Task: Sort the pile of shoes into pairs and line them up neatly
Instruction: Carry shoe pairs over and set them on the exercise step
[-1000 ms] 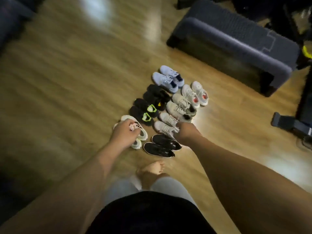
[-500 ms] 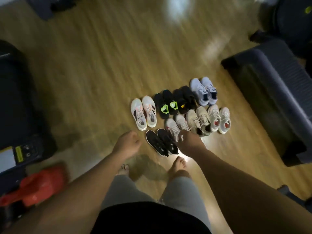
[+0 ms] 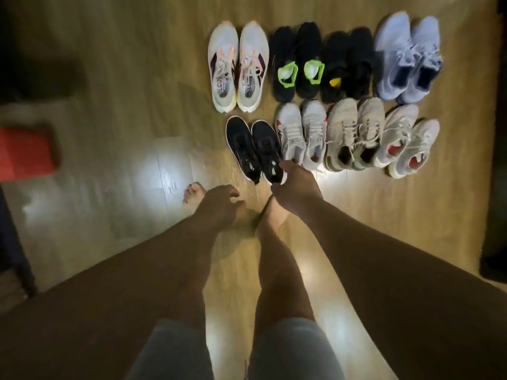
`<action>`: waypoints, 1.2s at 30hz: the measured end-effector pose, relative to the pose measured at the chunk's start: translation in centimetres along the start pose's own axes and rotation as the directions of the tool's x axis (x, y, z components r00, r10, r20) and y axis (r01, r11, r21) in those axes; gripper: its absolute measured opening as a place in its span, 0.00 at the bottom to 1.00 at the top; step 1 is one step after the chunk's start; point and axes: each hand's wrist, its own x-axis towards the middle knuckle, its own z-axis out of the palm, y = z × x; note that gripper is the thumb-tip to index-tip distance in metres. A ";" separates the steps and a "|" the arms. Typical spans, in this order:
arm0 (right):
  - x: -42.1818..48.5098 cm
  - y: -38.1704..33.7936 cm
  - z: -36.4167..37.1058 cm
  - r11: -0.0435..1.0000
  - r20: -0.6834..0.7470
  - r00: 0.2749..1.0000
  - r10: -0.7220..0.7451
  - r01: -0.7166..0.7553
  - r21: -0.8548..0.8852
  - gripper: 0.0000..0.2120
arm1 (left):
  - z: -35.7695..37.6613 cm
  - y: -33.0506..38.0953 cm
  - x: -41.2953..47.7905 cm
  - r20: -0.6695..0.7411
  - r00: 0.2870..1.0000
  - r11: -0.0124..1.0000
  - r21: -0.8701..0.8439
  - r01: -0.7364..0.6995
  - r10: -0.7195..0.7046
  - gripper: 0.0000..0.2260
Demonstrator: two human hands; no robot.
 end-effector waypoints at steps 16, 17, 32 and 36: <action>25.5 10.3 20.6 0.988 -0.094 0.987 0.134 -0.140 -0.064 0.19 | 13.1 -7.8 28.9 0.219 0.945 0.900 0.311 -0.305 0.245 0.19; 25.6 10.5 21.3 0.987 -0.102 0.984 0.147 -0.153 -0.054 0.23 | 13.5 -8.3 29.2 0.267 0.934 0.879 0.352 -0.323 0.236 0.20; 24.9 9.2 21.8 0.960 -0.184 0.982 -0.042 -0.011 -0.280 0.17 | 14.0 -12.1 26.2 0.034 0.849 0.829 0.199 -0.523 0.528 0.18; 19.4 4.1 17.0 0.976 -0.185 0.982 -0.044 0.002 -0.220 0.15 | 8.6 -9.7 20.5 -0.255 0.759 0.800 0.186 -0.570 0.599 0.10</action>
